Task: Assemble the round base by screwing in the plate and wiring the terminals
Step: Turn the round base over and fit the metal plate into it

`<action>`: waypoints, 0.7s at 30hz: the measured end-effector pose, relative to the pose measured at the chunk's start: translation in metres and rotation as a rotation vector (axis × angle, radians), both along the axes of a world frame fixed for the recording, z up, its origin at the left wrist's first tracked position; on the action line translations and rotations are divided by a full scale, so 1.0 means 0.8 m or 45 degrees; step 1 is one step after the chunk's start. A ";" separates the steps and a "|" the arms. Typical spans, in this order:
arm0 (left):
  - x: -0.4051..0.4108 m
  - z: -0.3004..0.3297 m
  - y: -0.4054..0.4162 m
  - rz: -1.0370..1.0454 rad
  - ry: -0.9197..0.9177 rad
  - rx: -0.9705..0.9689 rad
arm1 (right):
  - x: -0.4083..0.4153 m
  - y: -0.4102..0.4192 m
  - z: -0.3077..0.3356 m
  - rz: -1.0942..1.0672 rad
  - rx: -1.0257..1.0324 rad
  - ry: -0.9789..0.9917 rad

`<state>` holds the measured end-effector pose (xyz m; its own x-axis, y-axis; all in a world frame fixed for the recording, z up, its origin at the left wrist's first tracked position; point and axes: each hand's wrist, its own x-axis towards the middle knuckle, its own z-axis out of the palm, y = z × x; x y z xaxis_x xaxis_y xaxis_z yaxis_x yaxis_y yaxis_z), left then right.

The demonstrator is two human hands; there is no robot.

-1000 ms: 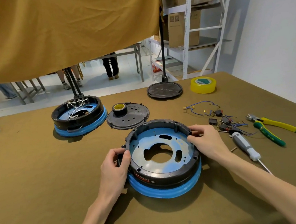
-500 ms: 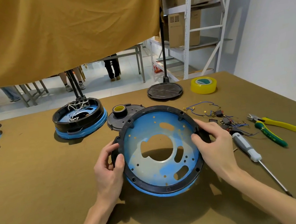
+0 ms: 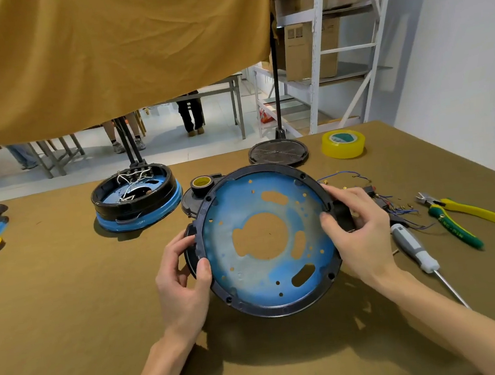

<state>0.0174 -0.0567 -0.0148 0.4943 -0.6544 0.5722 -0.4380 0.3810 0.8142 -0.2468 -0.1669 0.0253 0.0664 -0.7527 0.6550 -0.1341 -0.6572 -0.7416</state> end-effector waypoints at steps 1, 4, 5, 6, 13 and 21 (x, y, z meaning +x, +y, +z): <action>-0.001 0.001 0.001 -0.015 0.010 -0.014 | -0.001 -0.002 -0.001 0.014 -0.006 0.004; -0.005 0.004 0.000 -0.107 0.118 -0.021 | -0.002 -0.006 -0.002 0.033 -0.031 0.010; -0.006 0.006 0.000 -0.134 0.164 -0.007 | -0.002 -0.008 -0.002 0.035 -0.041 0.012; -0.008 0.008 -0.001 -0.155 0.195 0.001 | -0.002 -0.010 -0.002 0.039 -0.053 0.013; -0.009 0.012 0.001 -0.229 0.172 0.019 | -0.012 -0.020 -0.009 0.044 -0.180 0.027; -0.012 0.020 0.002 -0.202 0.208 -0.023 | -0.014 -0.024 -0.006 0.024 -0.205 0.073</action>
